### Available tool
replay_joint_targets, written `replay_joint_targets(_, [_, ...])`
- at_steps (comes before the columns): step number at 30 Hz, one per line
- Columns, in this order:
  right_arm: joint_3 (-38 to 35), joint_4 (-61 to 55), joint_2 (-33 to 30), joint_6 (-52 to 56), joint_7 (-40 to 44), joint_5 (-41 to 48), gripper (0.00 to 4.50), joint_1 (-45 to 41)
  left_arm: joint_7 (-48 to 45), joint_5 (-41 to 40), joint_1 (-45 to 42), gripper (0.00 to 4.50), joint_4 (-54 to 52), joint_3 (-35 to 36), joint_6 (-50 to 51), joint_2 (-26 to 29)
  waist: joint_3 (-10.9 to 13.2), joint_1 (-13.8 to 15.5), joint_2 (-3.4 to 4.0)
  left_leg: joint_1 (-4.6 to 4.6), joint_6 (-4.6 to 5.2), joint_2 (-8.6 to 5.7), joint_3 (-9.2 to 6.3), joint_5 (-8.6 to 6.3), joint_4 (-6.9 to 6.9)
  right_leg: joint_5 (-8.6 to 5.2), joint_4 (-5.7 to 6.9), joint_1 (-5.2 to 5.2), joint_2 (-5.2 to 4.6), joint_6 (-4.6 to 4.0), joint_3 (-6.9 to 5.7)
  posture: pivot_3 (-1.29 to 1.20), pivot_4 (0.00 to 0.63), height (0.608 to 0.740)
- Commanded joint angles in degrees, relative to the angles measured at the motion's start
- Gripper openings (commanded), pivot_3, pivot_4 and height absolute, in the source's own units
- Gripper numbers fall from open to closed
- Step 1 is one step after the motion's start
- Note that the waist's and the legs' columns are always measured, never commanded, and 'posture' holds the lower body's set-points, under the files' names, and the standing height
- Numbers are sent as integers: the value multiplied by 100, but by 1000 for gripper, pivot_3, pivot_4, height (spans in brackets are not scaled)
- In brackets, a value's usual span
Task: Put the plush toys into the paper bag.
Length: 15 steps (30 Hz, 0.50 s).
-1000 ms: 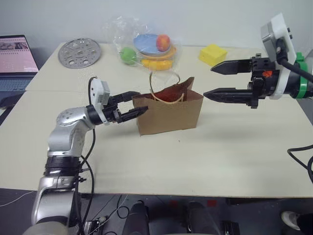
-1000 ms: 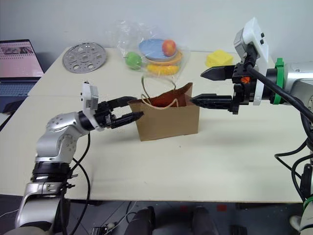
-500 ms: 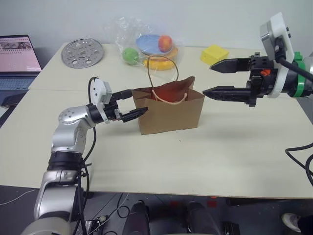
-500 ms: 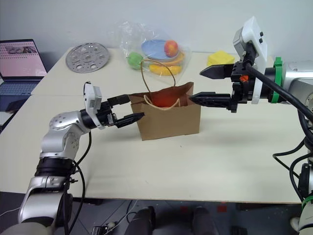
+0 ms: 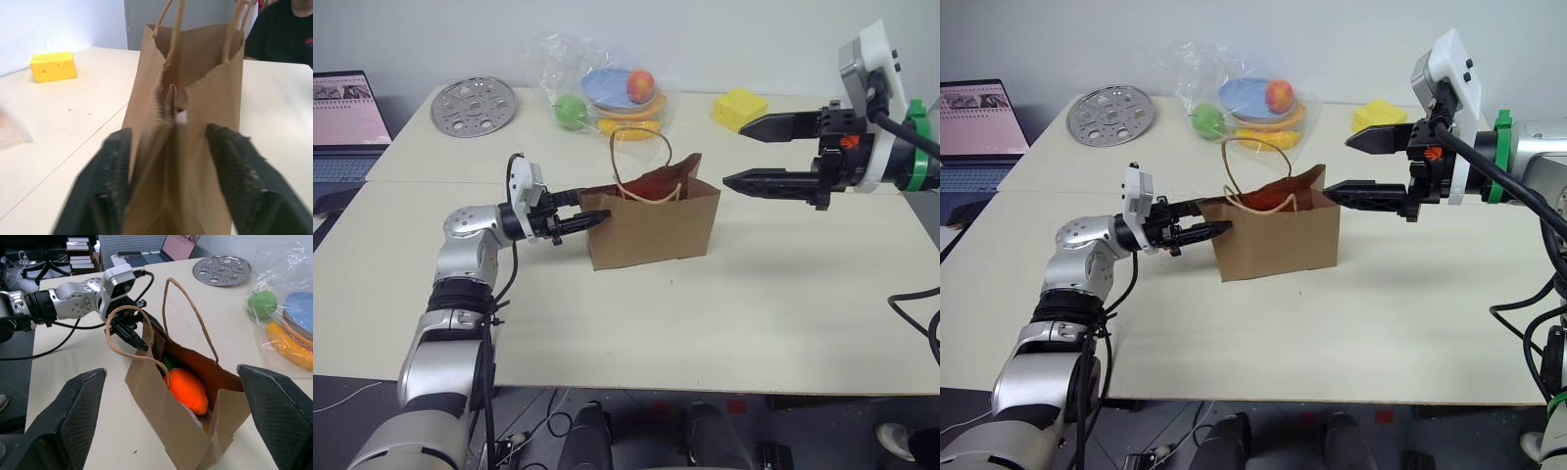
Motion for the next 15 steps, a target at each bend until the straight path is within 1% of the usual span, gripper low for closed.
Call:
replay_joint_targets(1, [-192,-52,-125,-78,49,-3,4500,-65,-163,-29,-81,1093,-101,60,10,33,0,-1,0,0,0,0,0,0,0,0,0,0,0,0,0,0,150,740])
replay_joint_targets(4, [-178,-26,-146,-73,54,-18,4500,-79,-355,-17,-100,146,-88,3,217,88,0,-1,0,0,0,0,0,0,0,0,0,0,0,0,0,0,150,740])
replay_joint_targets(5, [-165,3,-165,-91,75,-38,4500,-91,-400,-27,-171,44,-55,6,341,108,0,-2,0,0,0,0,0,0,0,0,1,0,0,0,0,0,150,740])
replay_joint_targets(10, [64,629,-533,-505,544,-514,4500,-468,-1022,-83,-918,44,255,-27,1088,278,1,15,0,-1,0,-1,-2,0,6,0,4,-1,0,1,-1,0,150,740])
replay_joint_targets(13, [132,898,-871,-510,1091,-537,4500,-748,-1249,-384,-1187,44,184,-370,1415,523,1,-9,1,-1,0,-2,0,0,4,0,4,-3,0,1,1,0,150,740])
replay_joint_targets(15, [147,904,-1140,-338,1457,-416,4500,-844,-1253,-777,-1337,44,84,-653,1659,734,1,-24,2,1,0,0,-1,0,-4,-2,2,-3,0,2,-1,0,150,740])
